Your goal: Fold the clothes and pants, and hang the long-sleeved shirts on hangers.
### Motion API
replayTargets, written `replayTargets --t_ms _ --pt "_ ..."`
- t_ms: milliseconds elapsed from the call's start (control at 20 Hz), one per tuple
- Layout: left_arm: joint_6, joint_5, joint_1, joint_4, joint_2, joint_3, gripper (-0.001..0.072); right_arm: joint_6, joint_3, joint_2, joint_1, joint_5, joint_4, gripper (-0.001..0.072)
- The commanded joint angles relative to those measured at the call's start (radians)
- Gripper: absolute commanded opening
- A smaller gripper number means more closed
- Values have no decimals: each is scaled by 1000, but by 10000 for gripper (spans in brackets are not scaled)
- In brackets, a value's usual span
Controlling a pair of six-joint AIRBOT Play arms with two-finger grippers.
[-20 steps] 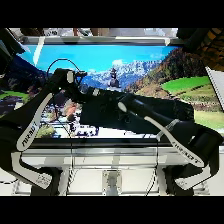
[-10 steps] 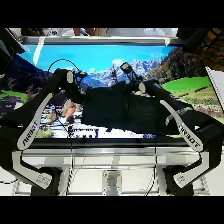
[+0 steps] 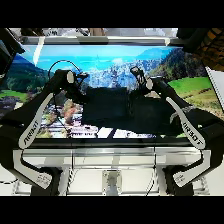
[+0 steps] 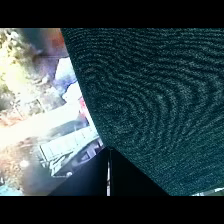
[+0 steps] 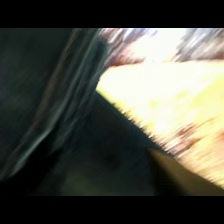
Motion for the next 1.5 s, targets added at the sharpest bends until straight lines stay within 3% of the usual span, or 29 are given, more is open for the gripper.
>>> replayTargets --t_ms 0,100,450,600,750,850,1200,1450 --pt "5 -8 6 -3 -1 0 25 12 1 21 -3 249 212 660" --pt "4 -9 13 -4 -1 0 25 61 -5 21 5 300 275 658" --pt "4 -30 16 -4 0 0 25 203 -71 16 92 299 226 630" --pt "4 -39 16 -3 0 0 26 252 -72 15 90 305 156 508" --pt "4 -39 16 -3 0 0 25 263 -72 15 84 320 150 278" --pt "4 -39 16 -3 0 0 25 262 -72 15 84 351 150 30" --pt "31 -61 40 -3 0 0 25 262 -72 109 84 573 160 16" --pt "58 -131 113 -39 0 0 25 326 -41 255 84 639 206 16"
